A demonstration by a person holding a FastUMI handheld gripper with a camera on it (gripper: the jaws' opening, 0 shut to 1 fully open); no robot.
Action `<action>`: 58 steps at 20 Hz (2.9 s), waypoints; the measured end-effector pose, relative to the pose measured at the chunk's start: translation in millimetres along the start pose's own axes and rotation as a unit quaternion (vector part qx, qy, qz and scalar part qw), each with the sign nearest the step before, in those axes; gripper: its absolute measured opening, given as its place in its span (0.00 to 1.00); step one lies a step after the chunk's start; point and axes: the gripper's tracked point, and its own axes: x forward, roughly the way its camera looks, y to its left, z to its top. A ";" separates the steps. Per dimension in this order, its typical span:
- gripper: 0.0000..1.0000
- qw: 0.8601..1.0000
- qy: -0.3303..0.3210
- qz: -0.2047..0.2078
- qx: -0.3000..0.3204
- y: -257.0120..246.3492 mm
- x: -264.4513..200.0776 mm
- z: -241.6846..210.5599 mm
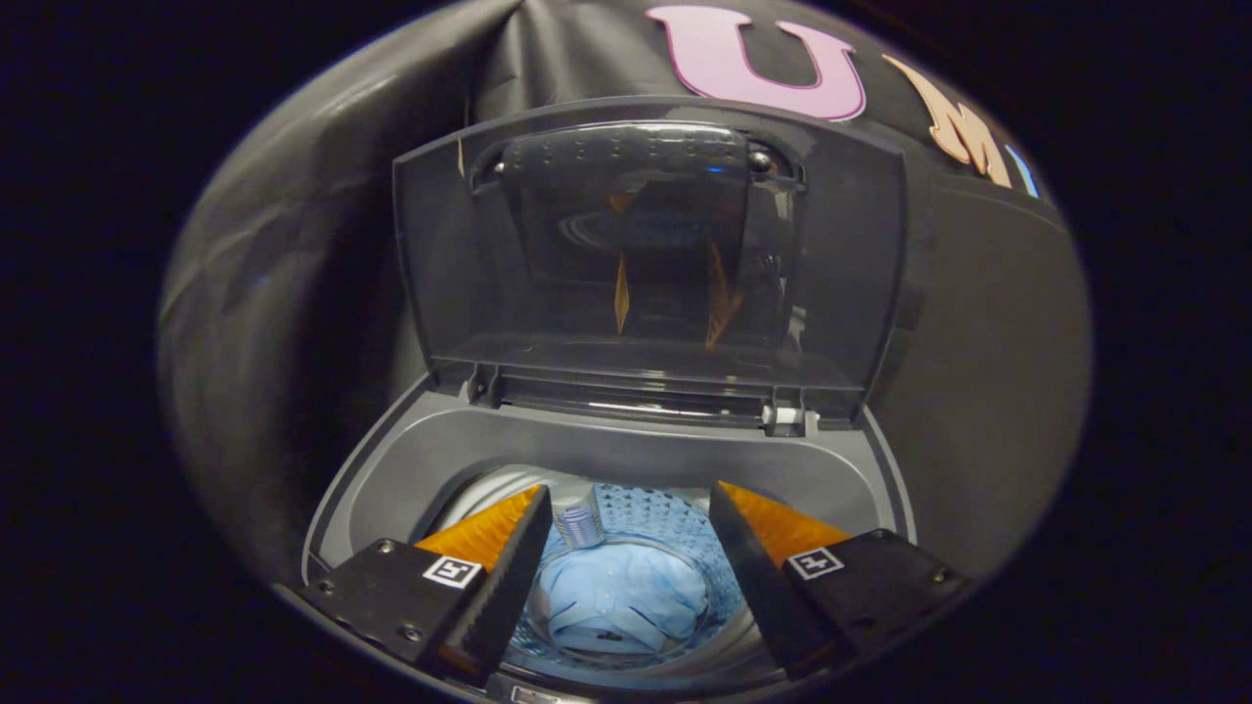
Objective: Put the clothes into the washing machine and then close the washing machine lid.
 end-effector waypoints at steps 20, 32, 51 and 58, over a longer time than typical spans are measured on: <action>0.98 0.996 -0.093 0.009 -0.004 14.8 -76.5 116.6; 0.97 0.984 -0.174 -0.030 -0.022 -1.9 -73.6 200.8; 0.97 0.959 -0.243 -0.119 0.084 -48.6 28.6 271.4; 0.97 0.942 -0.310 -0.117 0.049 -48.4 28.5 279.0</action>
